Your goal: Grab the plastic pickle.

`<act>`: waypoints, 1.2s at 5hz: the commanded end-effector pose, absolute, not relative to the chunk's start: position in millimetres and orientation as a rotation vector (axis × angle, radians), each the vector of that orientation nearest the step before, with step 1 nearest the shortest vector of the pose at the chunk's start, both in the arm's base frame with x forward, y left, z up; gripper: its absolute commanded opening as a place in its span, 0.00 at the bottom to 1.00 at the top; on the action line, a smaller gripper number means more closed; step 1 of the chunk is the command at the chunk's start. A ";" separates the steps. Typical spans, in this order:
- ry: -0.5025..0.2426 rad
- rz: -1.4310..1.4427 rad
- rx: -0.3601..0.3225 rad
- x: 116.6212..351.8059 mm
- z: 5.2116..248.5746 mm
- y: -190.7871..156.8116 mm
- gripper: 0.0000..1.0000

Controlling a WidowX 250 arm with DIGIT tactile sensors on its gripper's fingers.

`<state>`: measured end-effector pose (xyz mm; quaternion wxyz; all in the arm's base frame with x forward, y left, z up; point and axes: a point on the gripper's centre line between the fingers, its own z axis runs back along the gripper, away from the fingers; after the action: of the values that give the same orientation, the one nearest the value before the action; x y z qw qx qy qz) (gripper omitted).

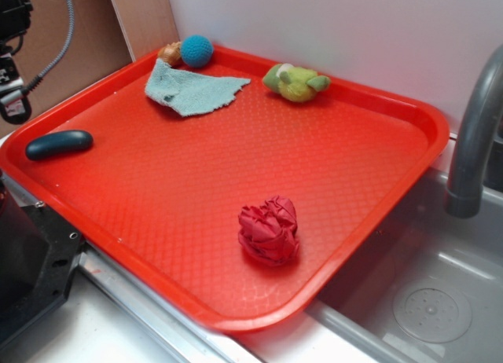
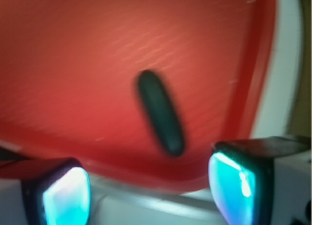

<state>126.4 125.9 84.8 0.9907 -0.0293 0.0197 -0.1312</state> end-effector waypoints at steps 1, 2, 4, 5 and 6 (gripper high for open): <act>0.075 -0.319 0.015 175.9 78.2 113.7 1.00; 0.169 -0.306 0.083 150.0 51.6 106.8 1.00; 0.162 -0.264 0.069 159.1 30.1 108.9 1.00; 0.161 -0.271 0.050 167.3 27.8 109.3 1.00; 0.191 -0.235 0.057 167.9 23.0 108.6 0.00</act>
<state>154.5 106.8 17.9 0.9877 0.0196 0.1071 -0.1123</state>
